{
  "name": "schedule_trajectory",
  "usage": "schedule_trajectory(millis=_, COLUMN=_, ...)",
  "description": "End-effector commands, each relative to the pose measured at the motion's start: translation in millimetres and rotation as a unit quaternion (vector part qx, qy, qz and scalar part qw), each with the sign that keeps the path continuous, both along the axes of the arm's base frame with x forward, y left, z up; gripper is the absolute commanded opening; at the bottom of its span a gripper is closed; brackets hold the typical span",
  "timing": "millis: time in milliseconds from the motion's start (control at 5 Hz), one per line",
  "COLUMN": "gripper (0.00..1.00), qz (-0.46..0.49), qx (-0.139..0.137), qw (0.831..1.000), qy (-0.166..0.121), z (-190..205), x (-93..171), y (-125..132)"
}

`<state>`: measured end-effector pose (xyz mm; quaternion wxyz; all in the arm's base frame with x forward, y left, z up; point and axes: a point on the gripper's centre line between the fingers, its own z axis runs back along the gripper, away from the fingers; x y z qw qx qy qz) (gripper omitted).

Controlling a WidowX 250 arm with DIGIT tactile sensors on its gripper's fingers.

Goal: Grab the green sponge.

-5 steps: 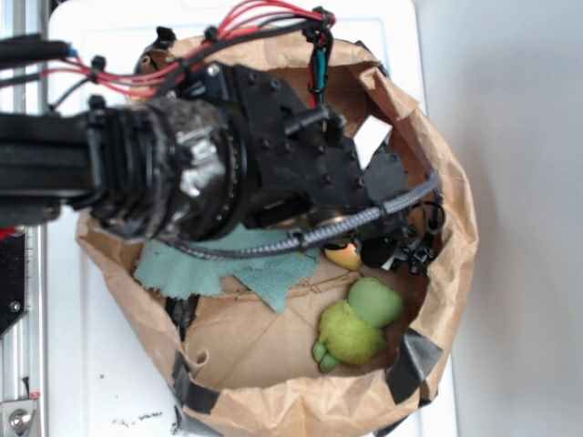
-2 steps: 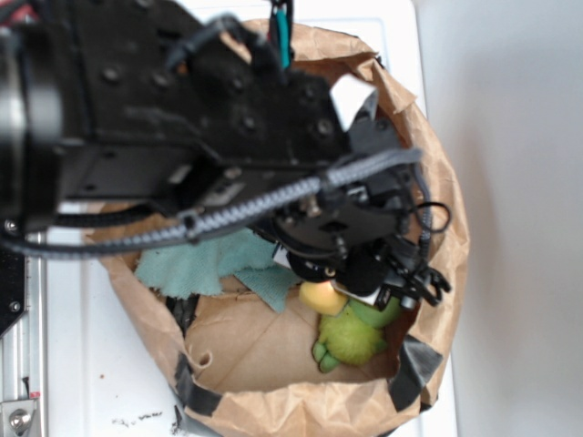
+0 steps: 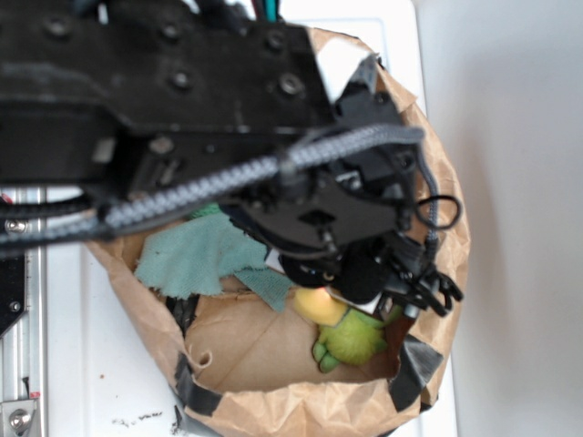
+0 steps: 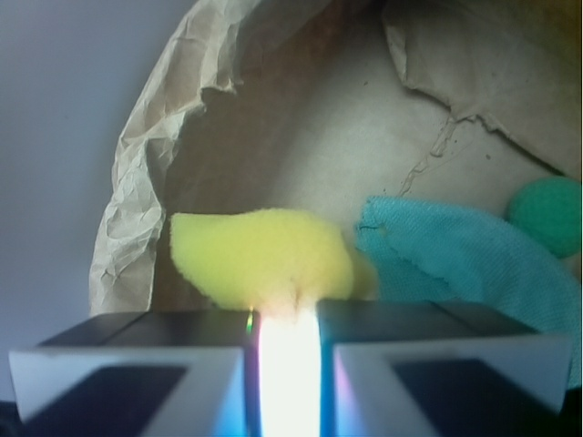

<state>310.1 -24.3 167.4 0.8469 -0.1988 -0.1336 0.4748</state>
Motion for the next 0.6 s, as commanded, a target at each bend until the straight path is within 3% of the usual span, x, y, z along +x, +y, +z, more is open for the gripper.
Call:
schedule_trajectory(millis=0, gripper=0.00, qz=0.025, qx=0.036, qw=0.999, qy=-0.031, z=45.3, x=-18.2, y=34.8)
schedule_trajectory(millis=200, gripper=0.00, qz=0.022, qx=0.041, qw=0.999, qy=-0.002, z=52.9, x=-28.6, y=41.5)
schedule_trajectory(millis=400, gripper=0.00, qz=0.010, qx=0.063, qw=0.998, qy=-0.001, z=49.0, x=-27.7, y=35.9)
